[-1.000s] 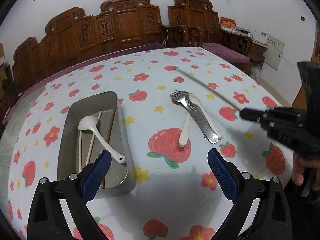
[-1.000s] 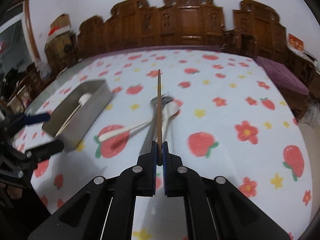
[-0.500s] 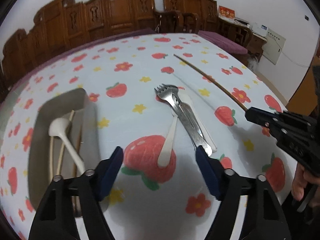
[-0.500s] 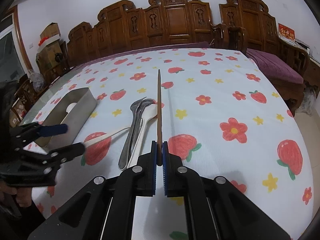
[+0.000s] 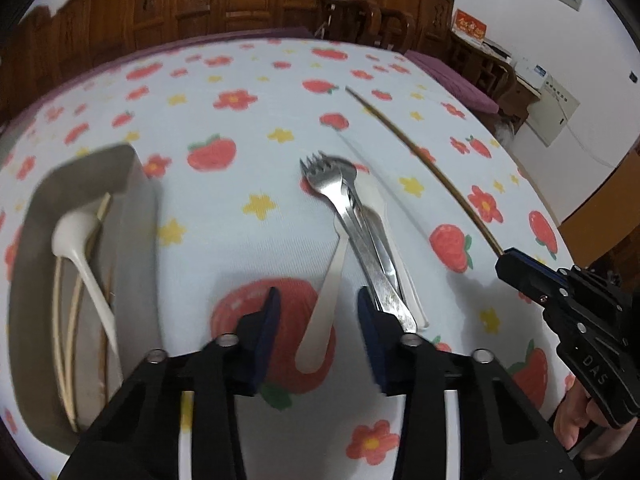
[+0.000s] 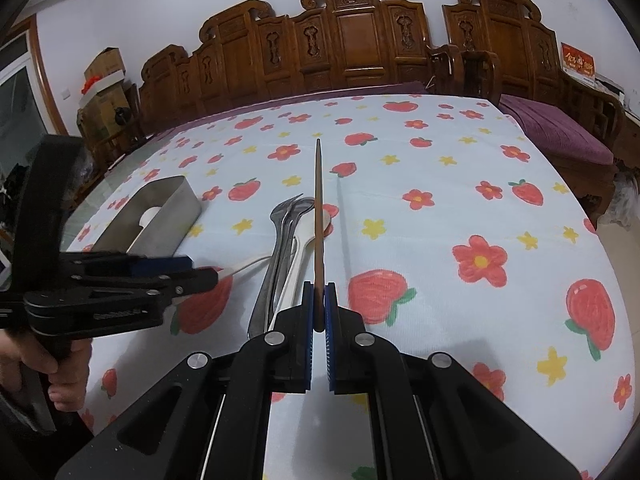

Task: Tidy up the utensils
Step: 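Grasp the white plastic fork with the left tool while the right tool holds the chopstick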

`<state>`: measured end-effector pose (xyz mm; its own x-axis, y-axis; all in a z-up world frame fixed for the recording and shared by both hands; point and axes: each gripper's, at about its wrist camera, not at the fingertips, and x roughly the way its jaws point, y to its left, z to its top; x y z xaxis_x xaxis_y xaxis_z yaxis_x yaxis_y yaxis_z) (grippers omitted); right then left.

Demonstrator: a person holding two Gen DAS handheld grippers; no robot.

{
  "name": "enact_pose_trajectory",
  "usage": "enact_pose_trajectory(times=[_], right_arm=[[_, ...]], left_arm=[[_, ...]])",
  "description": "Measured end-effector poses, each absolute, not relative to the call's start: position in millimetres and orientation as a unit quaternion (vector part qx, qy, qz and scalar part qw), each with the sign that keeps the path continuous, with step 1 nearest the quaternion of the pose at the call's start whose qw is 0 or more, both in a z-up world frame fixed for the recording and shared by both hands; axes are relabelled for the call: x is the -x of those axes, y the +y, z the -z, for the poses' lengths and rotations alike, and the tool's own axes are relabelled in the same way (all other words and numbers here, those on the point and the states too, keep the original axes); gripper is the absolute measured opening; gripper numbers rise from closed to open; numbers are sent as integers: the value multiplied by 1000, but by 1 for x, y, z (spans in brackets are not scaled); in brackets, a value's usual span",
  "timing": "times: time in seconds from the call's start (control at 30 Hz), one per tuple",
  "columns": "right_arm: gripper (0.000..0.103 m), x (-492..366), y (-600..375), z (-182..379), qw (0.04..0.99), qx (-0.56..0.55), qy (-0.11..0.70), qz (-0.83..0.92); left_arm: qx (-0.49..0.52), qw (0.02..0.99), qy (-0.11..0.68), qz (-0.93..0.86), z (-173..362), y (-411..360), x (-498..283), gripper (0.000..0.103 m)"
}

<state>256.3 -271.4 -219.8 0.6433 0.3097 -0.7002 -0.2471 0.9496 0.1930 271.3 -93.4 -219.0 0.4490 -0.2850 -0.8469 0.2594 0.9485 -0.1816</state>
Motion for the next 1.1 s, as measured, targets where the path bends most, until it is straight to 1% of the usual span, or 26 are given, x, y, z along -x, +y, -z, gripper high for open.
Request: enact_pose_trajectory(times=[0.1,0.23,0.47,0.5,0.53,0.7,0.87,0.93,0.97,1.03,1.07,1.1], right_arm=[[6,-256,-271,220,905,-40,394,-155],[6,-256,-268,221,905,-40,394,-157],[6,-256,-268,221,905,-40,394,-158],[6,-256,-268,222,905,-40,394,-157],[6,-256,-268,221,905,-41,394,-157],[6,-256,-269,221,905,-43,393,-157],[6,-255,-269,220,905,-44,392,-157],[6,-255,-270,219,905,-43,392,-158],[6,-255,-270,219,905,-42,393,-158],[6,-255,-270,219,905,-42,393,-157],[6,-255,-271,219,905,-43,393,-156],[6,-256,-272,219,905,-44,393,-155]], left_arm=[[22,843,511,165,223,-93,-272,15],[29,839,512,182,220,-96,-269,11],[-24,858,482,174,193,-108,-260,10],[-30,862,477,171,189,-109,-259,3],[-34,864,473,170,184,-109,-259,0],[-49,869,466,161,171,-104,-258,0],[-68,869,464,157,174,-102,-261,0],[-65,859,478,169,178,-103,-269,0],[-70,856,483,170,180,-105,-273,3],[-90,854,485,165,185,-110,-280,29],[-100,848,492,170,190,-115,-286,31],[-106,843,498,173,194,-118,-289,31]])
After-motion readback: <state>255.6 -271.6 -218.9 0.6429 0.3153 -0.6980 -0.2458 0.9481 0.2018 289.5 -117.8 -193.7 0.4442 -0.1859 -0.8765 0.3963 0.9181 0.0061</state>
